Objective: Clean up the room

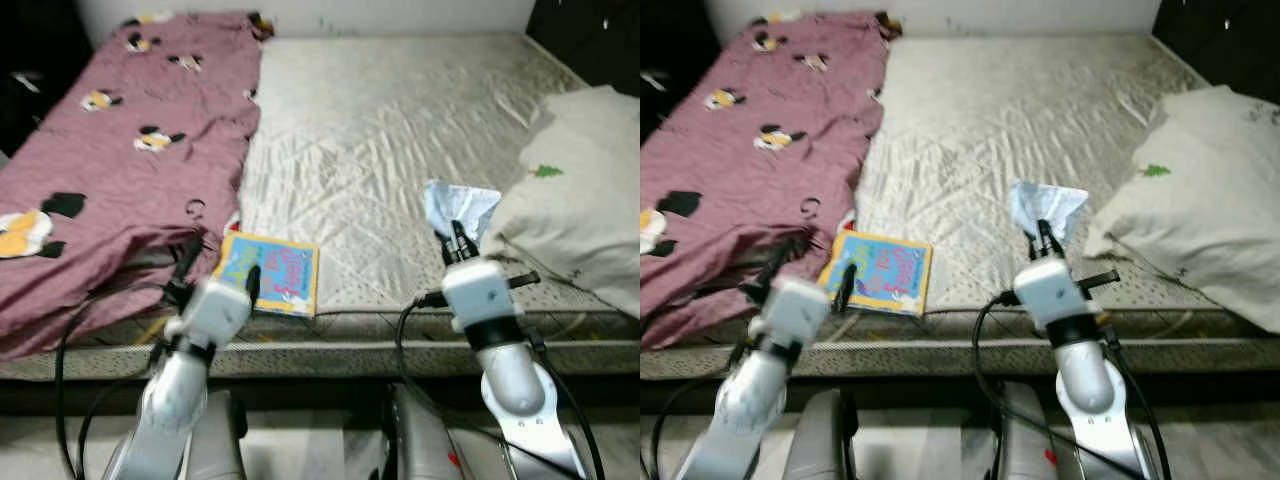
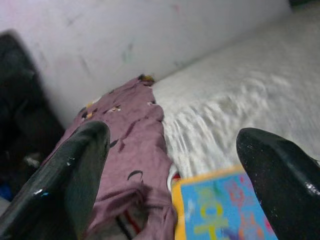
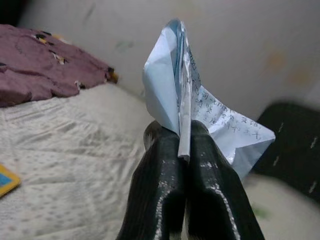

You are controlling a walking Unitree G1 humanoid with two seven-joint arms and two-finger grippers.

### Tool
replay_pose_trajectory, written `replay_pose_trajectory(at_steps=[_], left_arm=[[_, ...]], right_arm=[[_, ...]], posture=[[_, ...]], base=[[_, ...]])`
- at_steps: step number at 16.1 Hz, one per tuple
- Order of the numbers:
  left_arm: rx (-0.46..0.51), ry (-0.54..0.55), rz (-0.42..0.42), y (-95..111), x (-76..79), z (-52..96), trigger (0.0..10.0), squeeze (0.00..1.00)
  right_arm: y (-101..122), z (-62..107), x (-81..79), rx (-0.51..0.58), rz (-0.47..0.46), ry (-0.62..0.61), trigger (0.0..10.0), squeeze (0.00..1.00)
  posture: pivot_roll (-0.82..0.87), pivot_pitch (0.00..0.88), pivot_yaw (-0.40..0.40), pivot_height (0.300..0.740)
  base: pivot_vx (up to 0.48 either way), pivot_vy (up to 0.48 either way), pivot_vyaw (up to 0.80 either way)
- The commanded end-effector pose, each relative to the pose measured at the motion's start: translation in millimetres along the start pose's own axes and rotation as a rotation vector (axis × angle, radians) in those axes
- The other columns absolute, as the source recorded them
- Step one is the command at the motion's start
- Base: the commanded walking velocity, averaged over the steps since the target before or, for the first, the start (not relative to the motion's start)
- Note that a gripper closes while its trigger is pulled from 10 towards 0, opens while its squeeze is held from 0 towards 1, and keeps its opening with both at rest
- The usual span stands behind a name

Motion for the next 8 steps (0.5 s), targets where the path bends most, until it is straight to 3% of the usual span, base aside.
replay_pose_trajectory(at_steps=[1, 2, 3, 5, 6, 8], left_arm=[[-0.059, 0.019, 0.148, -9.4, -5.9, -4.5, 10.0, 0.00], [-0.078, 0.032, 0.286, -11.3, -6.8, -11.4, 10.0, 0.00], [-0.061, 0.015, 0.328, -8.4, -4.9, -16.3, 10.0, 0.00], [-0.047, 0.016, 0.416, -5.6, -6.6, -26.9, 10.0, 0.00], [-0.026, 0.027, 0.447, -3.5, -14.5, -37.1, 10.0, 0.00], [-0.010, 0.054, 0.465, -4.9, -24.1, -52.1, 10.0, 0.00]], right_arm=[[-13.6, 2.2, -6.3, -0.097, -0.093, 0.011, 1.0, 0.00], [-29.2, -2.6, -8.7, -0.186, -0.183, -0.025, 6.3, 0.00], [-36.6, -7.6, -10.1, -0.230, -0.239, -0.044, 10.0, 0.00], [-41.0, -23.6, -4.6, -0.269, -0.337, -0.088, 10.0, 0.00], [-36.5, -36.8, -2.1, -0.248, -0.377, -0.090, 10.0, 0.00], [-28.7, -48.4, -3.3, -0.215, -0.402, -0.074, 10.0, 0.00]], posture=[[0.04, 0.000, 0.012, 0.547], [0.04, 0.000, 0.011, 0.547], [0.04, 0.000, 0.008, 0.547], [0.04, 0.000, -0.003, 0.547], [0.02, 0.000, -0.012, 0.547], [0.01, 0.000, -0.005, 0.547]], base=[[0.000, 0.000, 0.00], [0.000, 0.000, 0.00], [0.000, 0.000, 0.00], [0.000, 0.000, 0.00], [0.000, 0.000, 0.00], [0.000, 0.000, 0.00]])
Point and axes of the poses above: a point about 5 cm out from each wrist's last joint towards the gripper, its own z axis pointing back from the gripper into the wrist, its own y axis along the axis of the wrist's last joint, x = y × z, the point moved 4 cm from there along -z, pointing out of the wrist towards the gripper, and after that the axes turned 2 degrees about z, right-handed, at the moved point
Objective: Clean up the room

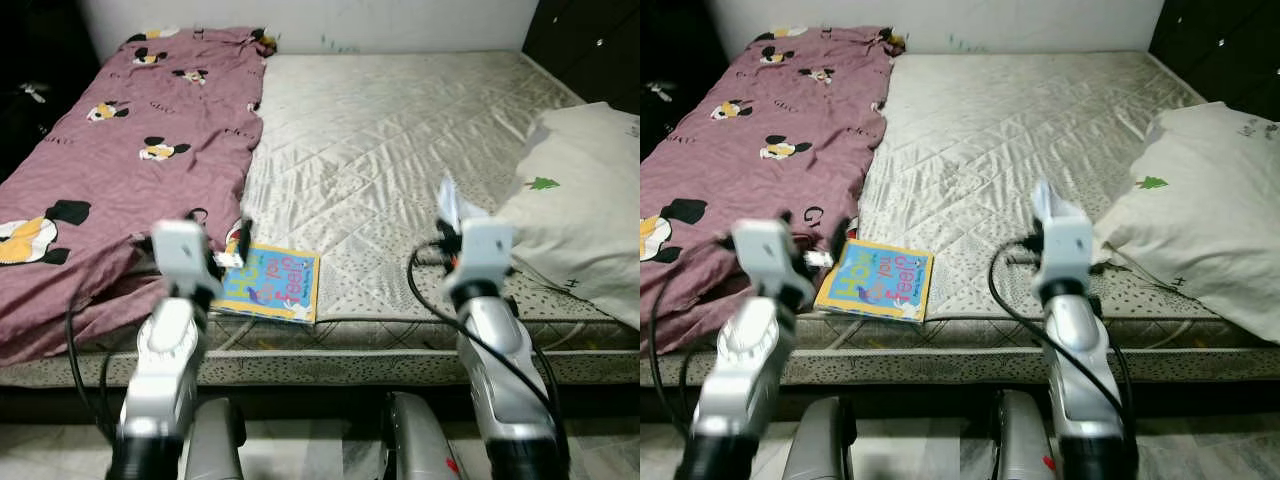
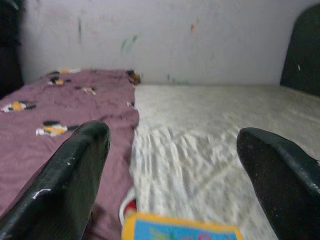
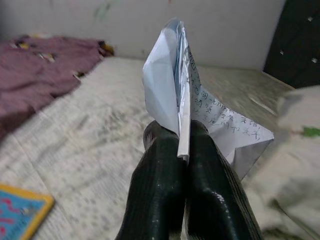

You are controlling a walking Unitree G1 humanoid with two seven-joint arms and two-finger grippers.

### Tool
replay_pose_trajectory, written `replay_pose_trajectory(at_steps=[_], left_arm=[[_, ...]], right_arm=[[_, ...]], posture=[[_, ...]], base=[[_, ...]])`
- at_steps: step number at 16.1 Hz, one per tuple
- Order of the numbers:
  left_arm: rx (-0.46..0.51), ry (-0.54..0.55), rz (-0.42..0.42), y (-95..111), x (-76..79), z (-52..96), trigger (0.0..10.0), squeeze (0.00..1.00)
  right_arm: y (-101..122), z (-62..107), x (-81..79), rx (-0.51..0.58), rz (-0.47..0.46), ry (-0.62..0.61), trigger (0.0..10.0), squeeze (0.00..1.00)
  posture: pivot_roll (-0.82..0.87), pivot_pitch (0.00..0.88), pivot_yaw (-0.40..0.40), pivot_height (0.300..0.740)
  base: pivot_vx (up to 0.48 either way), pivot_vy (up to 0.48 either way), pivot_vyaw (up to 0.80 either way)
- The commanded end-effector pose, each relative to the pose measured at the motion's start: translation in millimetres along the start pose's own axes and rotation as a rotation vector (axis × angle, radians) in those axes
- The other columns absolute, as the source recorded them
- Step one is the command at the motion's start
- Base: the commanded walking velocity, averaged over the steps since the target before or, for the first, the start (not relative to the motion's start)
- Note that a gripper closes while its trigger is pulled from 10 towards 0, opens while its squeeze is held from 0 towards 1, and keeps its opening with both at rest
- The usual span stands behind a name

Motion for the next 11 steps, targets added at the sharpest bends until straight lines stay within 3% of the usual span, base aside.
replay_pose_trajectory(at_steps=[1, 4, 8, 11], left_arm=[[-0.001, 0.010, 0.017, -1.9, -5.1, -5.3, 10.0, 0.00], [0.033, -0.037, 0.016, 6.3, 5.4, -15.8, 10.0, 0.00], [0.027, 0.003, 0.007, -0.6, -9.2, -11.9, 10.0, 0.00], [0.031, 0.061, -0.001, 0.8, -24.5, -10.2, 10.0, 0.00]], right_arm=[[-1.1, -4.3, -1.9, -0.007, -0.034, 0.010, 10.0, 0.00], [7.9, -9.6, -1.4, 0.028, -0.106, 0.004, 10.0, 0.00], [12.2, -15.0, 2.0, 0.036, -0.137, -0.018, 10.0, 0.00], [12.8, -17.5, 2.0, 0.039, -0.106, 0.005, 10.0, 0.00]], posture=[[-0.01, 0.000, 0.002, 0.547], [-0.02, 0.000, -0.001, 0.552], [-0.02, 0.000, -0.008, 0.596], [-0.02, 0.000, -0.011, 0.626]], base=[[0.000, 0.000, 0.00], [0.000, 0.000, 0.00], [0.000, 0.000, 0.00], [0.000, 0.000, 0.00]])
Point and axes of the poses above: a point about 5 cm out from each wrist's last joint towards the gripper, its own z axis pointing back from the gripper into the wrist, its own y axis along the axis of the wrist's last joint, x = y × z, the point moved 4 cm from there along -z, pointing out of the wrist towards the gripper, and after that the axes turned 2 degrees about z, right-handed, at the moved point
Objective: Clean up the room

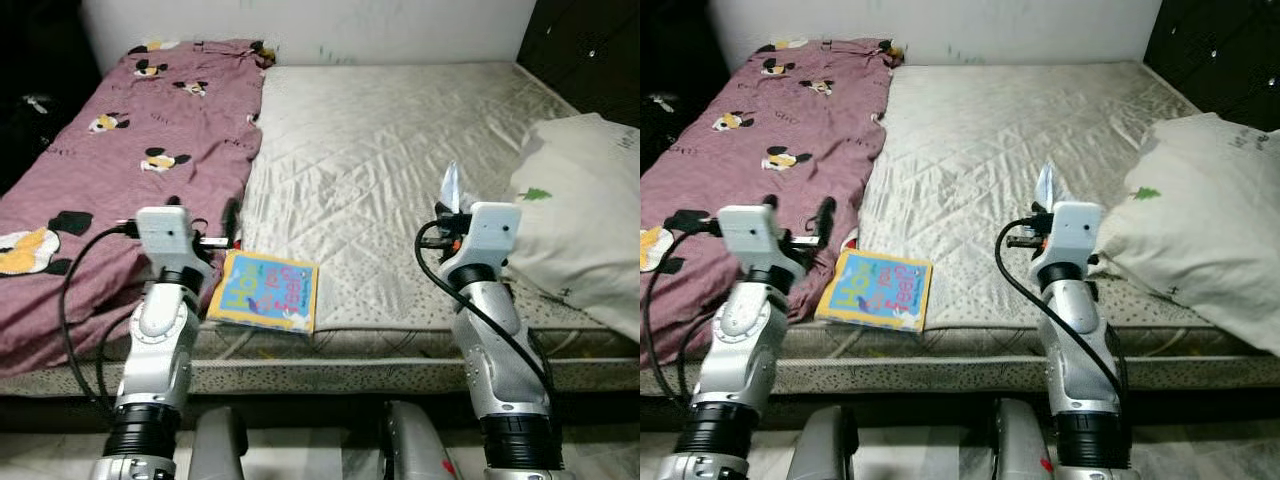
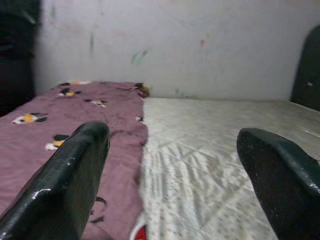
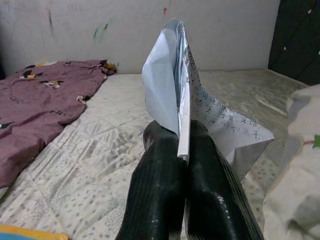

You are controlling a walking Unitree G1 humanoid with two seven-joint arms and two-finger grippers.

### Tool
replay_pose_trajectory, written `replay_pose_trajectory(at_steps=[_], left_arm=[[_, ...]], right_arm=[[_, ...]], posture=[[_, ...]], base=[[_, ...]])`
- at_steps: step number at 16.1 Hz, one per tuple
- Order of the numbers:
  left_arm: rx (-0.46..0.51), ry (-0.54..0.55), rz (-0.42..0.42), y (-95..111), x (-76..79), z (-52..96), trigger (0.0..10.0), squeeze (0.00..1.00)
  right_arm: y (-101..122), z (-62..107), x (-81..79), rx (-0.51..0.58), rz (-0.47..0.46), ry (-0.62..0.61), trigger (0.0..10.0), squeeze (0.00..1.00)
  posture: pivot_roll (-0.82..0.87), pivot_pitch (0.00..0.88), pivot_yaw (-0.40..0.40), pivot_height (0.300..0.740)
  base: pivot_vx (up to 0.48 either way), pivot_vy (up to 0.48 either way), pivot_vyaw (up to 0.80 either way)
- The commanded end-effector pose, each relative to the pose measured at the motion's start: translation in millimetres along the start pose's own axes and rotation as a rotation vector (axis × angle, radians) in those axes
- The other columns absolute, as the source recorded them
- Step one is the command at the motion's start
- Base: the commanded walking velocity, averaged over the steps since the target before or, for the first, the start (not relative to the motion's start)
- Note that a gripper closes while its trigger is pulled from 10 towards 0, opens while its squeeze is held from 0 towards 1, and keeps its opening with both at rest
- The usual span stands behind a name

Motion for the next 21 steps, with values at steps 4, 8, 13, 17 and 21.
replay_pose_trajectory(at_steps=[4, 8, 13, 17, 21], left_arm=[[-0.029, -0.006, -0.018, -9.3, -2.9, 8.7, 10.0, 0.00], [-0.051, -0.050, -0.011, -14.2, 8.7, 11.9, 10.0, 0.00], [-0.072, -0.025, -0.016, -20.0, 7.5, 18.0, 10.0, 0.00], [-0.085, 0.006, -0.004, -24.1, 12.6, 23.8, 10.0, 0.00], [-0.096, -0.005, 0.020, -25.1, 16.6, 28.3, 10.0, 0.00]], right_arm=[[2.6, 2.6, 6.9, 0.012, 0.022, -0.013, 10.0, 0.00], [-2.0, 8.1, 6.6, 0.001, 0.022, -0.013, 10.0, 0.00], [-12.3, 17.6, 3.0, -0.037, 0.026, 0.006, 10.0, 0.00], [-11.7, 16.1, 3.4, -0.044, 0.037, 0.017, 10.0, 0.00], [-16.4, 18.2, 7.1, -0.066, 0.037, -0.005, 10.0, 0.00]], posture=[[-0.04, 0.000, 0.010, 0.665], [-0.05, 0.000, 0.020, 0.714], [-0.04, 0.004, 0.004, 0.740], [-0.04, 0.024, -0.013, 0.740], [-0.04, 0.042, -0.013, 0.740]], base=[[0.000, 0.000, 0.00], [0.000, 0.000, 0.00], [0.000, 0.000, 0.00], [0.000, 0.000, 0.00], [0.000, 0.000, 0.00]])
Point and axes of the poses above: a point about 5 cm out from each wrist's last joint towards the gripper, its own z axis pointing back from the gripper into the wrist, its own y axis along the axis of the wrist's last joint, x = y × z, the point moved 4 cm from there along -z, pointing out of the wrist towards the gripper, and after that the axes turned 2 degrees about z, right-handed, at the moved point
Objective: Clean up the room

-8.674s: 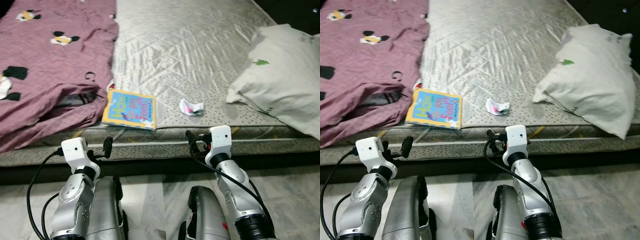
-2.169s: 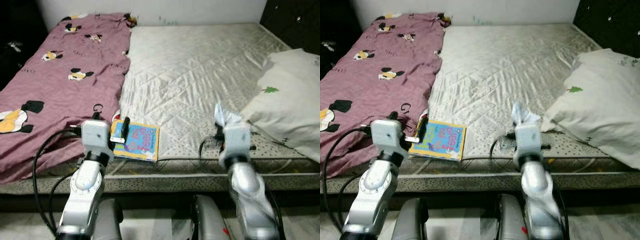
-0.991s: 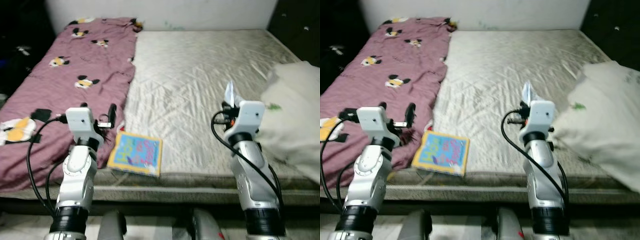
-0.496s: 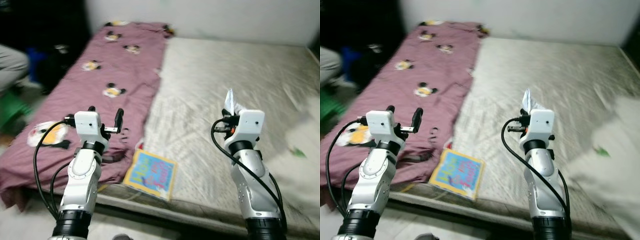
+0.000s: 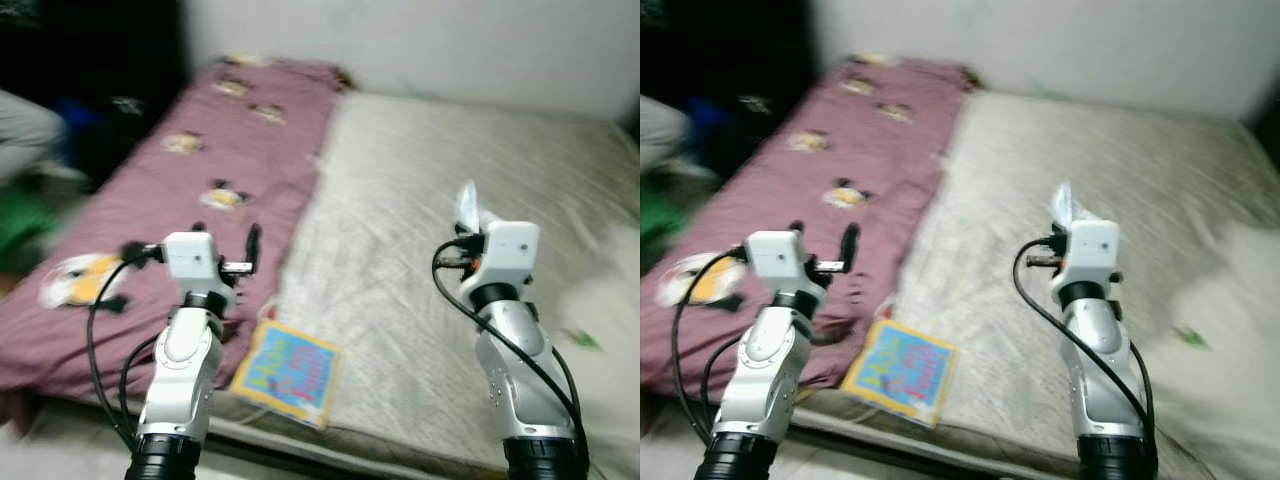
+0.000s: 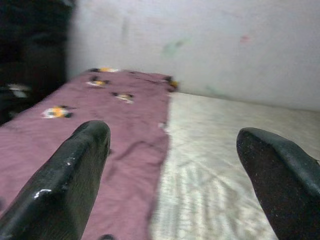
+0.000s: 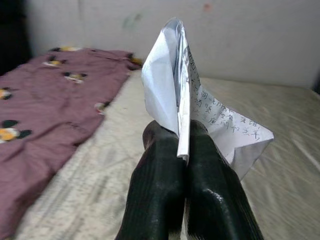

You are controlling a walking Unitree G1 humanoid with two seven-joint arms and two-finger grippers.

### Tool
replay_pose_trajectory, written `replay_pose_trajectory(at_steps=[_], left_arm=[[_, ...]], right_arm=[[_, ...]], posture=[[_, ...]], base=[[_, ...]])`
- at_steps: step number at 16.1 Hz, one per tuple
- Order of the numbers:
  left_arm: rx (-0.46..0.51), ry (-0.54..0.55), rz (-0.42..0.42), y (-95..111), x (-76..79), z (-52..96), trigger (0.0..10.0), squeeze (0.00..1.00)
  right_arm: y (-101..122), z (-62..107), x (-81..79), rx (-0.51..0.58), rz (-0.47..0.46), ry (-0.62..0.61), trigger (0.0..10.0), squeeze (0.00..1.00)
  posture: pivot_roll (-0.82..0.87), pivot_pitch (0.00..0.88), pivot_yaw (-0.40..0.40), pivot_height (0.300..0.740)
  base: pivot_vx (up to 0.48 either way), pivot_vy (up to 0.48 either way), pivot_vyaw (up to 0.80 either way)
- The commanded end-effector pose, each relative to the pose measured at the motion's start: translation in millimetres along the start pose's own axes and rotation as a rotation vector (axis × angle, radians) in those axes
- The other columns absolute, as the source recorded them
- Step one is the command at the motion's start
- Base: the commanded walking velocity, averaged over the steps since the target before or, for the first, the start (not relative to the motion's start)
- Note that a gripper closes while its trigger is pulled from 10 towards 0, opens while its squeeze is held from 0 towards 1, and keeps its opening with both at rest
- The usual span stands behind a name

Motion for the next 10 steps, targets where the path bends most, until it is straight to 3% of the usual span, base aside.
replay_pose_trajectory(at_steps=[1, 4, 9, 10], left_arm=[[-0.004, 0.032, -0.018, 1.7, -15.4, 3.7, 10.0, 0.00], [-0.001, 0.020, -0.006, 3.3, -12.1, 2.7, 10.0, 0.00], [-0.021, 0.029, 0.029, -2.2, -11.0, 4.2, 10.0, 0.00], [-0.019, 0.030, 0.034, -2.2, -10.3, 4.0, 10.0, 0.00]], right_arm=[[4.0, -1.1, -15.3, 0.006, -0.017, 0.038, 10.0, 0.00], [2.2, -0.4, -16.4, -0.004, -0.021, 0.040, 10.0, 0.00], [1.6, -3.3, -13.2, -0.014, -0.016, 0.034, 10.0, 0.00], [2.1, -3.9, -15.0, -0.014, -0.011, 0.042, 10.0, 0.00]], posture=[[-0.04, 0.044, -0.014, 0.740], [-0.04, 0.048, -0.019, 0.740], [-0.05, 0.049, -0.031, 0.740], [-0.05, 0.048, -0.036, 0.740]], base=[[0.000, 0.000, 0.00], [0.000, 0.000, -0.27], [0.000, 0.000, -0.80], [0.000, 0.356, -0.80]])
Point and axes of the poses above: a point about 5 cm out from each wrist's last joint towards the gripper, its own z axis pointing back from the gripper into the wrist, its own y axis along the axis of the wrist's last joint, x = y × z, the point moved 4 cm from there along -z, pointing out of the wrist towards the gripper, and after that the axes turned 2 degrees about z, right-handed, at the moved point
